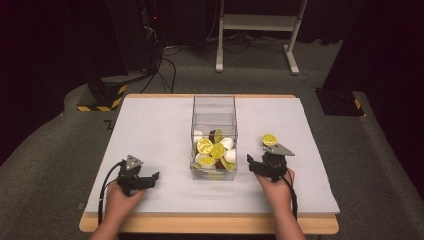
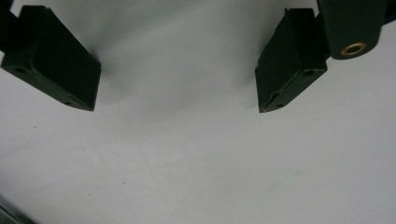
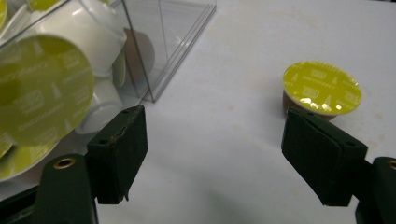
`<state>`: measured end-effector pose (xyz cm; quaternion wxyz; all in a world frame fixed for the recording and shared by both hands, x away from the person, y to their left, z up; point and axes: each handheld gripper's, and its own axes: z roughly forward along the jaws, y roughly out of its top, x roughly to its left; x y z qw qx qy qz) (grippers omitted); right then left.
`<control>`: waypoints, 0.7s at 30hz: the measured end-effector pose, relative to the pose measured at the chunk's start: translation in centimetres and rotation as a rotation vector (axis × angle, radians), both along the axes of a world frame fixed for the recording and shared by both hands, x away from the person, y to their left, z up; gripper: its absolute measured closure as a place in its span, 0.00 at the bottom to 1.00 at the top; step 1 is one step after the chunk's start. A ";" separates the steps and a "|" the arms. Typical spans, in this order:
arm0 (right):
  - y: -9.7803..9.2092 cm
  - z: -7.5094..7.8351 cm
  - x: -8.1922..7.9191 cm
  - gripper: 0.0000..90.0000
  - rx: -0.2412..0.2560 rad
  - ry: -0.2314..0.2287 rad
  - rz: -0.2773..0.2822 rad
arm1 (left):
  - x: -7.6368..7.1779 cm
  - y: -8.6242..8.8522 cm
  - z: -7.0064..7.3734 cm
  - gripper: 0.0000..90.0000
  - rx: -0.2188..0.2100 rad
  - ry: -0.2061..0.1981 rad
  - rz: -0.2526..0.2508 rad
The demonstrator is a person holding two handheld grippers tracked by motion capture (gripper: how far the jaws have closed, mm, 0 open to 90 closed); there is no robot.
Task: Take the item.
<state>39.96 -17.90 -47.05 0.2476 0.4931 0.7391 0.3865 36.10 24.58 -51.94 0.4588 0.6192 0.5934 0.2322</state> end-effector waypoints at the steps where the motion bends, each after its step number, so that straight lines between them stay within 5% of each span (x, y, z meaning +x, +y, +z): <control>1: 0.1 -0.1 -0.2 0.25 0.003 0.008 0.002 | 0.0 0.0 0.0 0.16 0.000 0.000 0.000; 13: 1.1 -3.1 -2.4 0.25 -0.013 0.149 0.035 | 0.0 0.1 0.0 0.16 0.008 0.006 -0.007; 18: 1.9 -3.3 -2.5 0.22 -0.092 0.144 0.046 | 0.0 0.0 0.0 0.16 0.002 0.002 -0.003; 21: 1.9 -3.3 -2.5 0.22 -0.093 0.143 0.050 | 0.0 0.1 0.0 0.16 0.002 0.002 -0.004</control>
